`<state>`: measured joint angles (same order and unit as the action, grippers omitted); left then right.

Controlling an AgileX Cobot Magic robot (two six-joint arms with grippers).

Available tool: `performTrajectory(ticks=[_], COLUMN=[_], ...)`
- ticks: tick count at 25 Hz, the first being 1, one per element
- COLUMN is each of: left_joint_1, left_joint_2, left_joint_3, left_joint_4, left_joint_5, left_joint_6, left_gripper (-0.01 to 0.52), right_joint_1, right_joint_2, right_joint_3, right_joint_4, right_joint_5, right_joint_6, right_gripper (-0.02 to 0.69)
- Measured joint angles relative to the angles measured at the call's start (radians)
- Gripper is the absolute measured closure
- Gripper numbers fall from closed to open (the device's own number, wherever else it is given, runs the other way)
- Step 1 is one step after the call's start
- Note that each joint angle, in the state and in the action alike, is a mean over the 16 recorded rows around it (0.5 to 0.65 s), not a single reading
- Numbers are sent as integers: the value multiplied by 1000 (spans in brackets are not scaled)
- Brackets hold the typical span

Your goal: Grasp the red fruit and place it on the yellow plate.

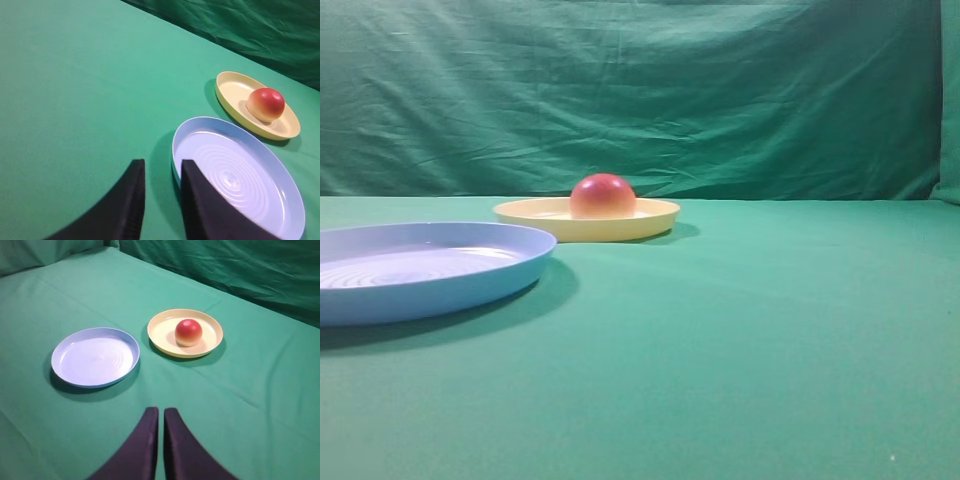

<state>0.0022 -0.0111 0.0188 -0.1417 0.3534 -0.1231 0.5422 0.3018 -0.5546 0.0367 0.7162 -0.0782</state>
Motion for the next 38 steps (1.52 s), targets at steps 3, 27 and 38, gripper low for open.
performTrajectory(ticks=[3, 27, 38], left_joint_1=[0, 0, 0], left_joint_2=[0, 0, 0], left_joint_3=[0, 0, 0], left_joint_4=[0, 0, 0], left_joint_5=[0, 0, 0], left_joint_6=[0, 0, 0], left_gripper=[357, 357, 357], right_joint_1=[-54, -360, -362], right_joint_2=[-43, -314, -314], right_joint_3=[73, 573, 577], right_joint_4=[-9, -12, -11], right_joint_5=[-57, -322, -324], right_joint_6=[0, 2, 2], right_gripper=[665, 665, 665])
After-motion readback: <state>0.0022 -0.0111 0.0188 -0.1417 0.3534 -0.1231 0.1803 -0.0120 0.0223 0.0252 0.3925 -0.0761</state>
